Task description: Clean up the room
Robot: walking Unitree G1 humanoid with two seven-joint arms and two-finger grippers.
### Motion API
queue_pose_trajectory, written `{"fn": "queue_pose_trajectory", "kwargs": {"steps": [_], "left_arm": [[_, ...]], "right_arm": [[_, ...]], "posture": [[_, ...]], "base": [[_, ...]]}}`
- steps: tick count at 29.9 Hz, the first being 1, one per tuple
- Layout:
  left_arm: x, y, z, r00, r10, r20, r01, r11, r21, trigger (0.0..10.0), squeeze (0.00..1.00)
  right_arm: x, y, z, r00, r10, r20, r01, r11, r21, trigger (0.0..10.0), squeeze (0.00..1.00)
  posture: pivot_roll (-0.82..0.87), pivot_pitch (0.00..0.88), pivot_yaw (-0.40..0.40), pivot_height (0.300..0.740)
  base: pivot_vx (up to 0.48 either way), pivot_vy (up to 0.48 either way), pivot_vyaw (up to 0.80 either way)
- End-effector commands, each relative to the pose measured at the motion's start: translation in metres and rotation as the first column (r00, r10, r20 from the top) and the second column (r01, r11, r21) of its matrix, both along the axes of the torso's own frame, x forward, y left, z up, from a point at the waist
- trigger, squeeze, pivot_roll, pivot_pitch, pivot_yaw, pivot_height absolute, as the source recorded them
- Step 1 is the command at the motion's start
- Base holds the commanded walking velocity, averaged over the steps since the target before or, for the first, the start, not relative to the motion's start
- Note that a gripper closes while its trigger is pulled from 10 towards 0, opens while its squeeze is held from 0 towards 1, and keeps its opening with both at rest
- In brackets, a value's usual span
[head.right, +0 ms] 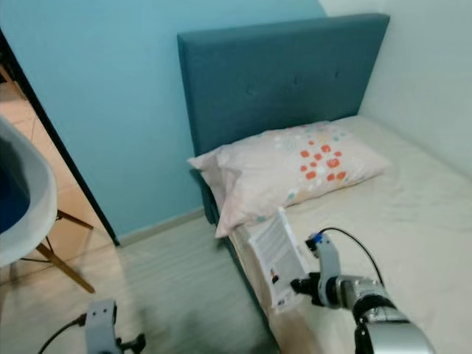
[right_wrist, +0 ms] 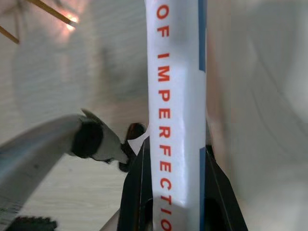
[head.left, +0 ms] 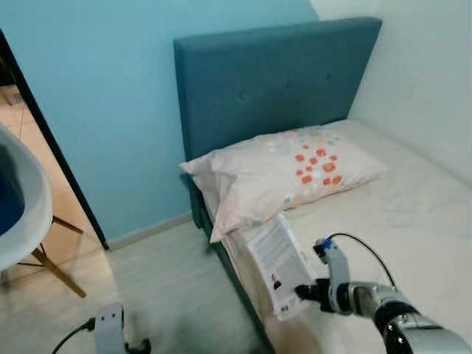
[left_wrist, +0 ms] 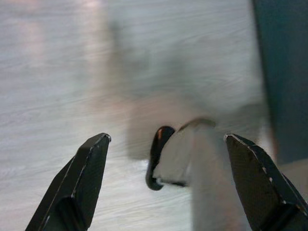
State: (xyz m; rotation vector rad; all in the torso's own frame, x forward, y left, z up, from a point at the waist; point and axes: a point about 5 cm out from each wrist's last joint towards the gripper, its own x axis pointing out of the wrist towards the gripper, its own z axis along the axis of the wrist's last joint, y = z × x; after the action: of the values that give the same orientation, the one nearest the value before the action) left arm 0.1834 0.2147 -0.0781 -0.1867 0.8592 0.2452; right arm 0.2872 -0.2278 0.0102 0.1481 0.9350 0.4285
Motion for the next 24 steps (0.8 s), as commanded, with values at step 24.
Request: {"fn": "queue_pose_trajectory", "kwargs": {"steps": [24], "left_arm": [[-0.043,0.027,-0.01,0.996,-0.036,-0.079,0.041,0.998,0.05,10.0,0.0]], "right_arm": [[0.055,-0.021,0.061,0.918,0.233,0.32,-0.014,0.827,-0.563,10.0,0.0]], "posture": [[0.04,0.213,0.037,0.565]], "base": [[0.0,0.0,0.0]]}}
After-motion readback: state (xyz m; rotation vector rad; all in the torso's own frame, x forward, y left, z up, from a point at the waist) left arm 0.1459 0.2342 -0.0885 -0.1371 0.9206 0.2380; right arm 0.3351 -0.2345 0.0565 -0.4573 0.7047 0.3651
